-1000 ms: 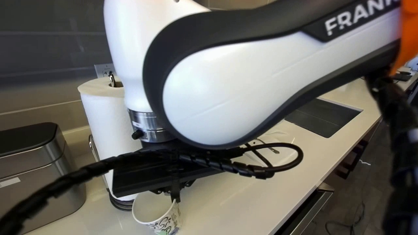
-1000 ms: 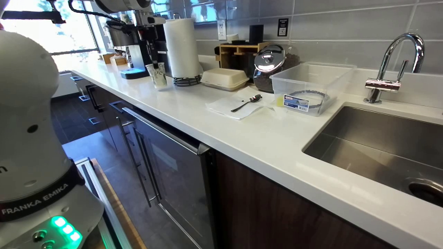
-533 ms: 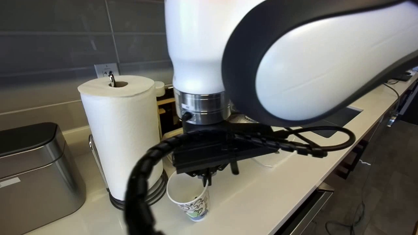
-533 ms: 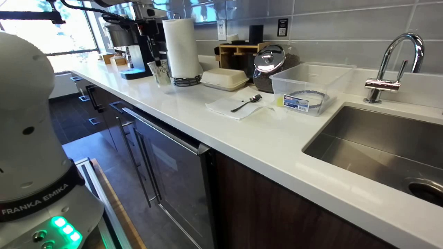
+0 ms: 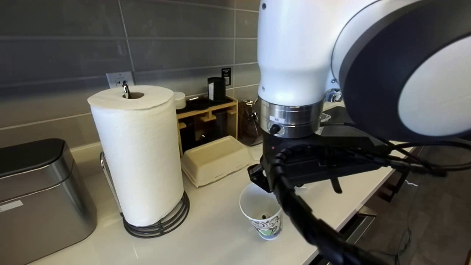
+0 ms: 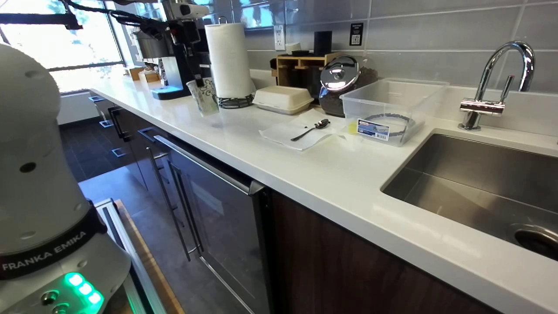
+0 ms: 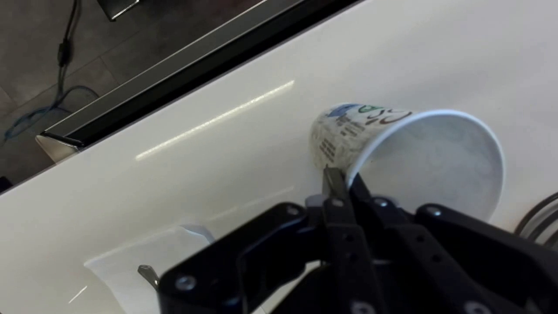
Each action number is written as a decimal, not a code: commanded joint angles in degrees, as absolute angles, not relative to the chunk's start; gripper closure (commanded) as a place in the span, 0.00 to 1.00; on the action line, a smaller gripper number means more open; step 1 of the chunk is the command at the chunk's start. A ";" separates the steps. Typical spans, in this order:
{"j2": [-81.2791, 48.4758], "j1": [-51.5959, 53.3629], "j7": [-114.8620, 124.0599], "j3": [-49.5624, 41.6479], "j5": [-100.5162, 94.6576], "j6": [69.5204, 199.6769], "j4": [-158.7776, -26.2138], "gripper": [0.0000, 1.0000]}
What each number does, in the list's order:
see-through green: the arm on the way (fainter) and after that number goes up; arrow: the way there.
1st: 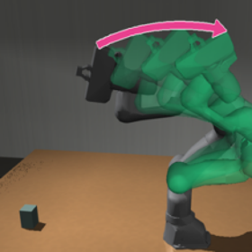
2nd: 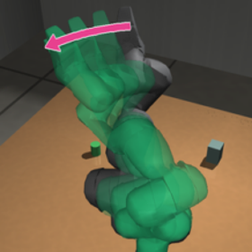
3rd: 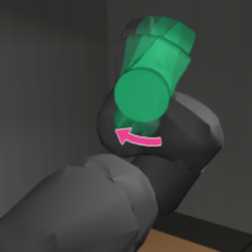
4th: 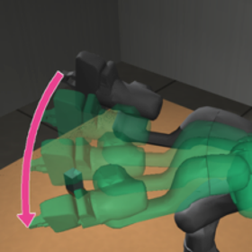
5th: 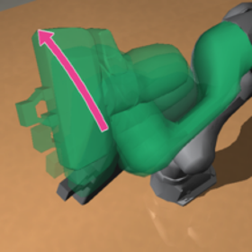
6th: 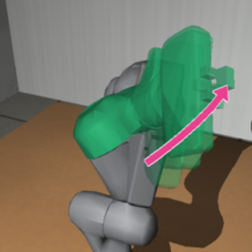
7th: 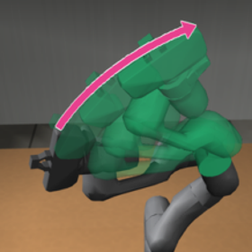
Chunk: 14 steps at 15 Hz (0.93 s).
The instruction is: Put the cup in front of the foam pack
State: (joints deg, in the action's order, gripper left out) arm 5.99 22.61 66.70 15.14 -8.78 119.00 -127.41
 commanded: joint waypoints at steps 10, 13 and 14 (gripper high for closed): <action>8.15 17.91 64.83 15.26 -6.18 121.66 -129.67 0.99; 10.00 14.52 62.01 12.76 -2.51 125.48 -131.17 0.99; 10.12 13.44 61.00 11.97 -1.10 126.77 -131.51 0.99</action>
State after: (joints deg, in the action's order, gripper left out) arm 7.44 16.40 64.58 13.71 -5.60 122.50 -128.48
